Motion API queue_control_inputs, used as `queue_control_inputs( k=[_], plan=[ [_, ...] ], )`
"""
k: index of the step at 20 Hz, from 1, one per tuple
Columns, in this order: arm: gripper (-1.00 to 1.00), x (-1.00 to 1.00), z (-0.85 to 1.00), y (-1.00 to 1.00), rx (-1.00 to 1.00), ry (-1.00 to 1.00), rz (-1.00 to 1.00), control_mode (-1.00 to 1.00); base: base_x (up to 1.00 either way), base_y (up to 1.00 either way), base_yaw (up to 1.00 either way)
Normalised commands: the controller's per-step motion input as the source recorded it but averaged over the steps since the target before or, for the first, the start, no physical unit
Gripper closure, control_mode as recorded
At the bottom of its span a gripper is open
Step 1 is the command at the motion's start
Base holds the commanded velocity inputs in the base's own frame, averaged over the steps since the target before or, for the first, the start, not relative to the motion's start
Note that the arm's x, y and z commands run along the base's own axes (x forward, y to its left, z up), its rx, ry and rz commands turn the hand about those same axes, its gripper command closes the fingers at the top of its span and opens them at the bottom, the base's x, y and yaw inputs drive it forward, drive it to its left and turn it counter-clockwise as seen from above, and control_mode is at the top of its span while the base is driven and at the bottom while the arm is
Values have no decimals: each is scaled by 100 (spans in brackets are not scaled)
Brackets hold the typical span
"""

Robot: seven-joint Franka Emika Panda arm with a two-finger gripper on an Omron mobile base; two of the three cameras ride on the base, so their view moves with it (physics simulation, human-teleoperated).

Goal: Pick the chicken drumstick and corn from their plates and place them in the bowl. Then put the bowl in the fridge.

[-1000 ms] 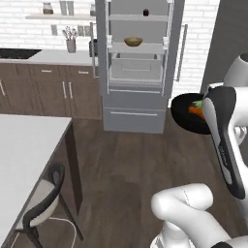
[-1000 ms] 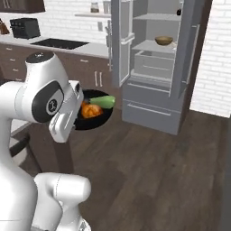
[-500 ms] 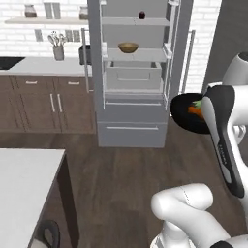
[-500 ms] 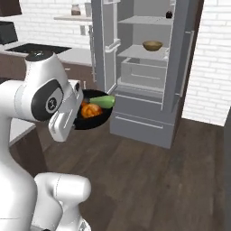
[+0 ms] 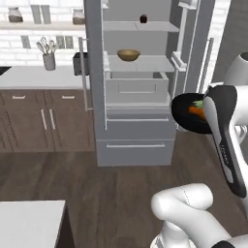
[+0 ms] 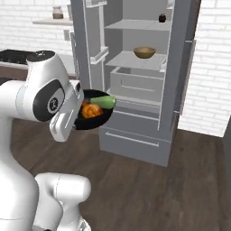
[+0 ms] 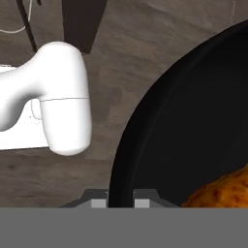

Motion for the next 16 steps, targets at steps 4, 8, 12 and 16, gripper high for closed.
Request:
queue_control_inputs(
  k=[4, 8, 12, 16],
  plan=[
    [100, 0, 0, 0, 0, 0, 0, 100, 99, 38, -14],
    [100, 0, 0, 0, 0, 0, 0, 100, 77, 1, -16],
    [100, 0, 0, 0, 0, 0, 0, 100, 71, 8, -21],
    [100, 0, 0, 0, 0, 0, 0, 100, 58, 27, -20]
  ],
)
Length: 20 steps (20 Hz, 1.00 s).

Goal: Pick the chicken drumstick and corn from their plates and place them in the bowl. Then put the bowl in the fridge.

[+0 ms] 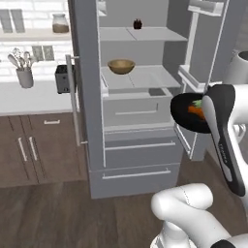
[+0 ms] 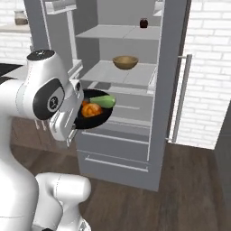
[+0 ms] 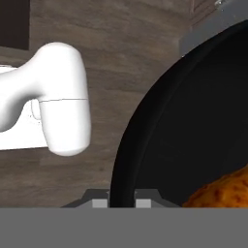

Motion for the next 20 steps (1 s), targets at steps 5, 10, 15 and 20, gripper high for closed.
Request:
queue_control_inputs(
  k=[5, 10, 15, 20],
  plan=[
    [100, 0, 0, 0, 0, 0, 0, 100, 59, 35, -16],
    [100, 0, 0, 0, 0, 0, 0, 100, 70, 19, -16],
    [100, 0, 0, 0, 0, 0, 0, 100, 66, 8, -24],
    [100, 0, 0, 0, 0, 0, 0, 100, 55, 25, -14]
  ],
)
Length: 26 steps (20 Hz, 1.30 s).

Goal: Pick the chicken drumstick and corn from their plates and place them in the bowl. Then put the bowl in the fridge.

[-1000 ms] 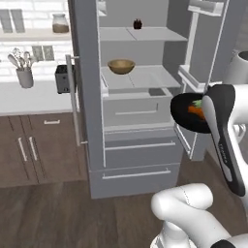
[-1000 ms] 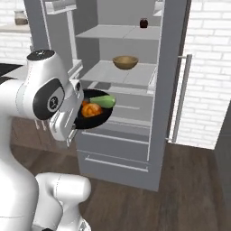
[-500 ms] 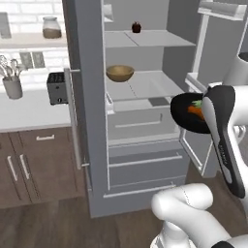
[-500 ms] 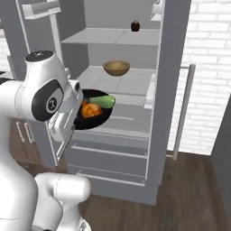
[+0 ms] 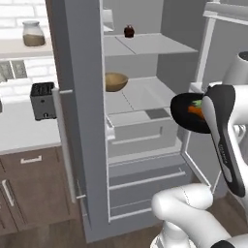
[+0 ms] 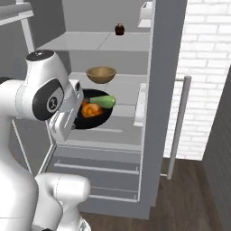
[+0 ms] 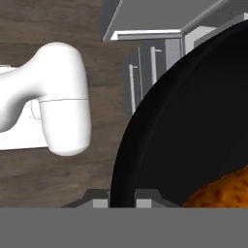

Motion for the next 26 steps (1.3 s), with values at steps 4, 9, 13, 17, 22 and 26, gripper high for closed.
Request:
queue_control_inputs(
  k=[4, 9, 13, 17, 22, 26],
  plan=[
    [100, 0, 0, 0, 0, 0, 0, 100, 59, 36, -4],
    [100, 0, 0, 0, 0, 0, 0, 100, 52, 33, 0],
    [100, 0, 0, 0, 0, 0, 0, 100, 47, 3, 0],
    [100, 0, 0, 0, 0, 0, 0, 100, 30, 0, 0],
    [100, 0, 0, 0, 0, 0, 0, 100, 47, 0, 0],
    [100, 0, 0, 0, 0, 0, 0, 100, 54, 0, 0]
  ],
)
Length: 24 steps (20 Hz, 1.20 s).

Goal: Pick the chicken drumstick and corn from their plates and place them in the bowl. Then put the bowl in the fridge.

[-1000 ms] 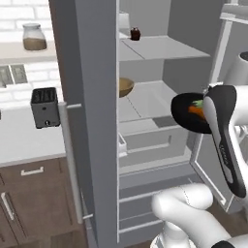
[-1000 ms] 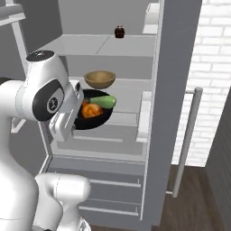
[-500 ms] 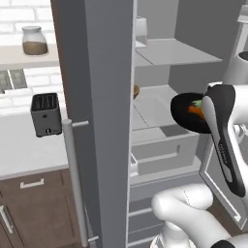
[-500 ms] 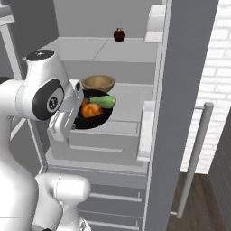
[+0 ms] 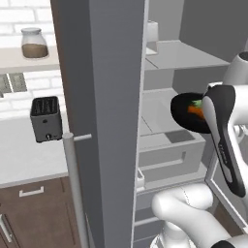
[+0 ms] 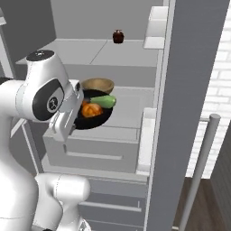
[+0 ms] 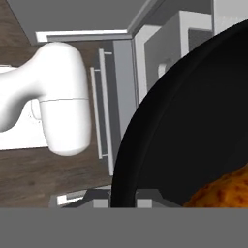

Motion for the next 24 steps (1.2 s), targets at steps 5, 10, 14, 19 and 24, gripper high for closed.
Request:
queue_control_inputs(
  k=[5, 10, 14, 19, 24],
  plan=[
    [100, 9, -6, 0, 0, 0, 0, -100, 31, 0, 0],
    [100, 47, -64, 0, 0, 0, 0, -100, 0, 0, 0],
    [100, 91, -45, -4, 0, 0, 0, -100, 0, 0, 0],
    [100, 100, -38, -29, 4, -1, 0, -100, 0, 0, 0],
    [100, 92, -46, -26, 4, -1, 1, -100, 0, 0, 0]
  ],
)
